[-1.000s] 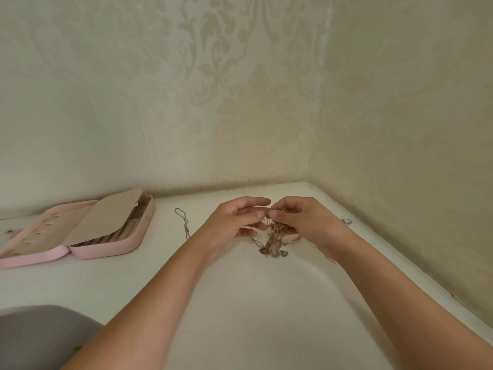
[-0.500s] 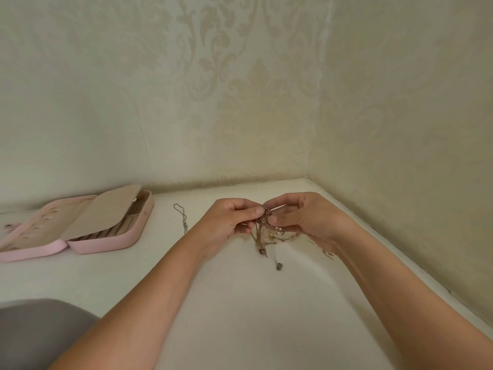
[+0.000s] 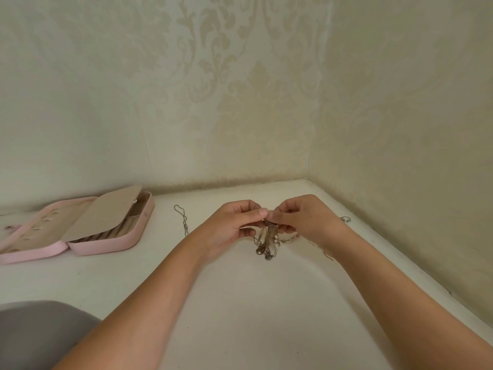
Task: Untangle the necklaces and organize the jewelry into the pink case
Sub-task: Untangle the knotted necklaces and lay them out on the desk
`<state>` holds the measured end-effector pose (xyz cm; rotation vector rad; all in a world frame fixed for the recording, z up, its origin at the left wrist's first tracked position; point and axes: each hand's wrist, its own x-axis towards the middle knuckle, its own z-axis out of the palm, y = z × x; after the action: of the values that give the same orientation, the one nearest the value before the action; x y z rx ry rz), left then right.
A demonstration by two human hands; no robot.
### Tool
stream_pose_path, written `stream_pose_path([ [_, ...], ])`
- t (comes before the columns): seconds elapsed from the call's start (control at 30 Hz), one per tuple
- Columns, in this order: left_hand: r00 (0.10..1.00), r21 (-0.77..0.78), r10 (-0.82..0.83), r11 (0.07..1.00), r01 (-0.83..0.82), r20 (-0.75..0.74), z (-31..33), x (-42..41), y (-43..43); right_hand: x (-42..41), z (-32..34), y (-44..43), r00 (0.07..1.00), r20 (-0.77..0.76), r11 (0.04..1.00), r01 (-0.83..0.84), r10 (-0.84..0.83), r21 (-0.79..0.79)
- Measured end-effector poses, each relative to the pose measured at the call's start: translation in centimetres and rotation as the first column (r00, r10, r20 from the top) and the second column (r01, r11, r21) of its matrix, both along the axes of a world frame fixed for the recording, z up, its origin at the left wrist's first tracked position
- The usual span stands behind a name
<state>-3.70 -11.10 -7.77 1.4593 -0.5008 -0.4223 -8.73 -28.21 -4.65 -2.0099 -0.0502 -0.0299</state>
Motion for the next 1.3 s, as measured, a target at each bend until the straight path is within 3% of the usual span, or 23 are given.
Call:
stream_pose_path([
  [0.2,0.999,-0.033,0.037,0.999,-0.037,-0.011,0.1,0.2,0.0,0.2,0.2,-0.4,0.967,-0.156,0.942,-0.147,0.201,0.303],
  [0.37,0.988,-0.047,0.154,0.987,-0.152,0.027,0.1,0.5,0.2,0.1,0.1,0.0,0.924,-0.212,0.907,-0.233,0.319,0.349],
  [0.57,0.968,0.077,0.217,0.971,-0.227,0.123,-0.4,0.6,-0.1,0.3,-0.1,0.0,0.932,-0.184,0.87,-0.204,0.313,0.448],
  [0.67,0.958,0.067,0.253,0.962,-0.264,0.136,-0.4,0.6,-0.1,0.4,-0.2,0.1,0.934,-0.19,0.854,-0.178,0.304,0.49],
  [0.77,0.949,0.034,0.28,0.957,-0.287,0.143,-0.1,0.6,0.1,0.5,-0.4,0.4,0.938,-0.191,0.862,-0.17,0.291,0.477],
  [0.9,0.98,0.058,0.156,0.985,-0.164,0.124,0.4,-0.2,-0.1,0.5,-0.8,0.9,0.956,-0.156,0.873,-0.151,0.249,0.464],
  [1.1,0.981,0.001,0.132,0.991,-0.133,0.143,0.5,-0.3,0.0,0.6,-1.3,1.2,0.998,-0.025,0.942,-0.05,0.061,0.331],
  [1.3,0.983,-0.036,0.124,0.992,-0.121,0.133,0.5,-0.1,0.1,0.6,-1.2,1.8,0.998,0.058,0.94,-0.008,-0.013,0.341],
])
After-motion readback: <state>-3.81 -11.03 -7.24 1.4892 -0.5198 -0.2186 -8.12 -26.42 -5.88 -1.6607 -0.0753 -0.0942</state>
